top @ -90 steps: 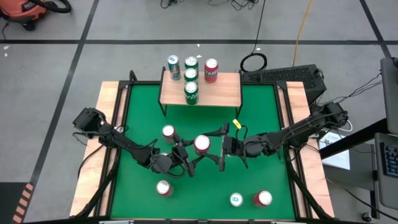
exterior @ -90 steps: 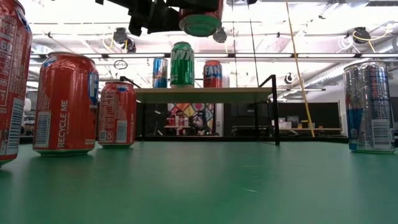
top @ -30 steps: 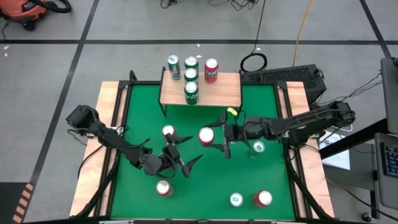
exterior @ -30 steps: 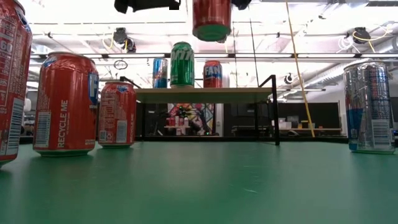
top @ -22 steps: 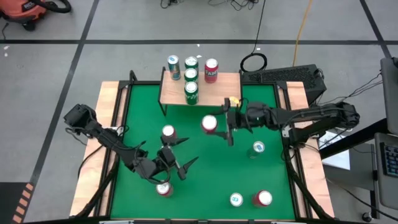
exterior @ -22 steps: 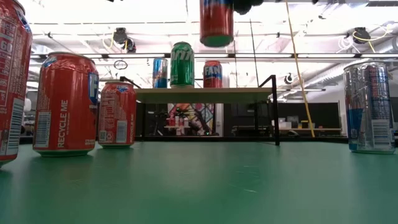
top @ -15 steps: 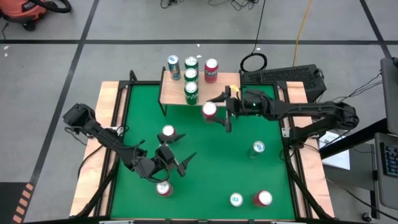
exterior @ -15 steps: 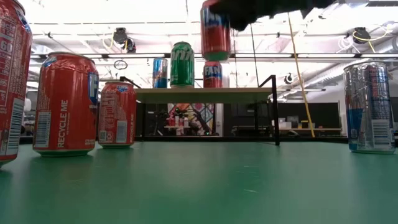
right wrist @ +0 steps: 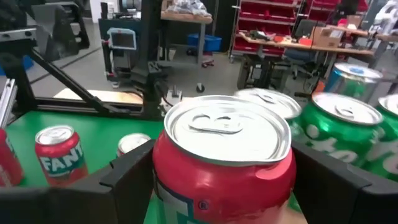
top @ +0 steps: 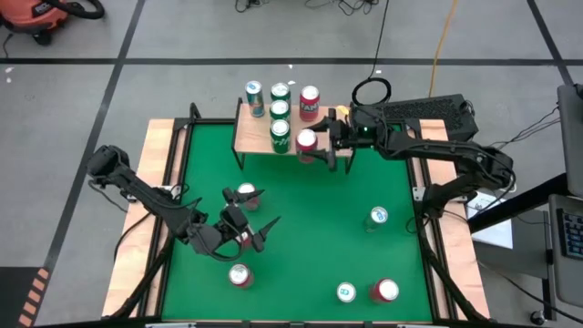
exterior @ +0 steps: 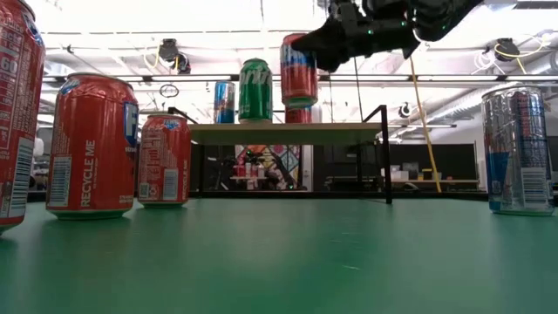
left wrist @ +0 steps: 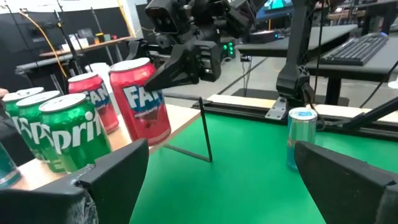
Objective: Place canned beverage on shelf
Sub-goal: Put the orange soda can on the shelf aligned with the other orange soda can
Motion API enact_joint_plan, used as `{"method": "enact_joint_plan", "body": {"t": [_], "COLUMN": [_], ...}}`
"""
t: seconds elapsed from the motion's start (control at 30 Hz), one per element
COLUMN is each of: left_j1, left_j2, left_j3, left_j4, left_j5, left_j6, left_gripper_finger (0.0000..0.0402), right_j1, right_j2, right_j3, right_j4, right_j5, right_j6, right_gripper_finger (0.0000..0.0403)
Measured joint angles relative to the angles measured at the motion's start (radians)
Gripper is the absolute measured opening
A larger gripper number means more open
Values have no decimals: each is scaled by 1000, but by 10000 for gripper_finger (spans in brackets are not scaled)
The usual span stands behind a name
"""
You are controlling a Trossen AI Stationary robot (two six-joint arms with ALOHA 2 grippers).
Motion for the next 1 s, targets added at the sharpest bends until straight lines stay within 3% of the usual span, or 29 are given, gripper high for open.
{"method": "enact_joint_plan", "body": {"t": [0.37,0.57,1.0], "left_j1": [40,72,71], "left_j2": [-2,-2,-2], "left_j3": [0,0,0], "left_j4": [-2,-2,-6], "left_j5": [33,113,120], "left_j6": [-2,-3,-28], "left_gripper_finger": [393,393,393], "right_j1": [-131,-154,-166], "right_j2": [22,75,102], "right_j3": [0,1,3], "right_j4": [-3,16,37], "right_j5": [-142,-138,-139], "right_j6": [0,1,-8], "right_gripper_finger": [304,304,313]}}
